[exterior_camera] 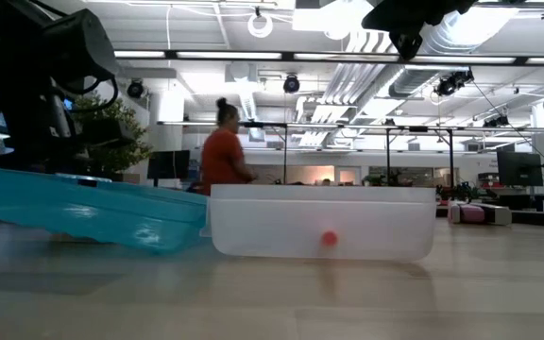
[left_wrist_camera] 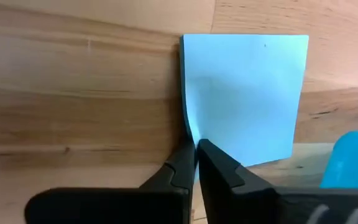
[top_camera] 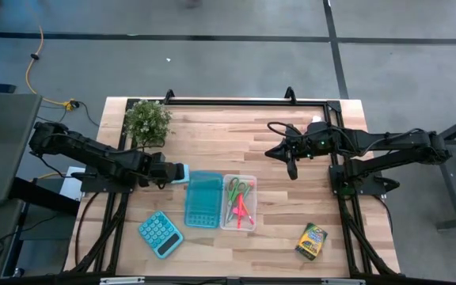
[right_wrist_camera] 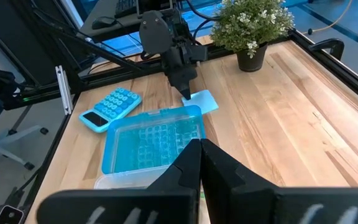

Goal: Pack school essentials
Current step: Put the blue sticky notes into the blue supply box

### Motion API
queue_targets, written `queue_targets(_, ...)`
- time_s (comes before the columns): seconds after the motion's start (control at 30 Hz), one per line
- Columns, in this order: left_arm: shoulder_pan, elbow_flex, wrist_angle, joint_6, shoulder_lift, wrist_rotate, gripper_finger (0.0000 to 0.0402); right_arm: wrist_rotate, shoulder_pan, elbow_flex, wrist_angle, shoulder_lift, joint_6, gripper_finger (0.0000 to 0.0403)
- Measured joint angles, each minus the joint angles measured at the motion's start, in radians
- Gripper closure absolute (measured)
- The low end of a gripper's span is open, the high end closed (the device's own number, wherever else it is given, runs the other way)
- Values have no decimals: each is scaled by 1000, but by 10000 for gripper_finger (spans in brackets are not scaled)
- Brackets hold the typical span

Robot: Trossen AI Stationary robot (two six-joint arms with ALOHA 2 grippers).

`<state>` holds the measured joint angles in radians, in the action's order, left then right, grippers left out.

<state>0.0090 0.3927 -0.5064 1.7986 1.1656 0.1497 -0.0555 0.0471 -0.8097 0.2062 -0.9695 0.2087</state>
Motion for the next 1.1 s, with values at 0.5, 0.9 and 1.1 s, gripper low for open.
queue_targets(0.5,0,-4,-23,-61,-136,64,401,0,0,0,0,0,2,403)
queue_targets(0.9,6,99,-74,-295,-356,294,401,-1,0,0,0,0,29,403)
queue_targets(1.1,19,195,-54,-450,-381,374,401,-1,0,0,0,0,30,403)
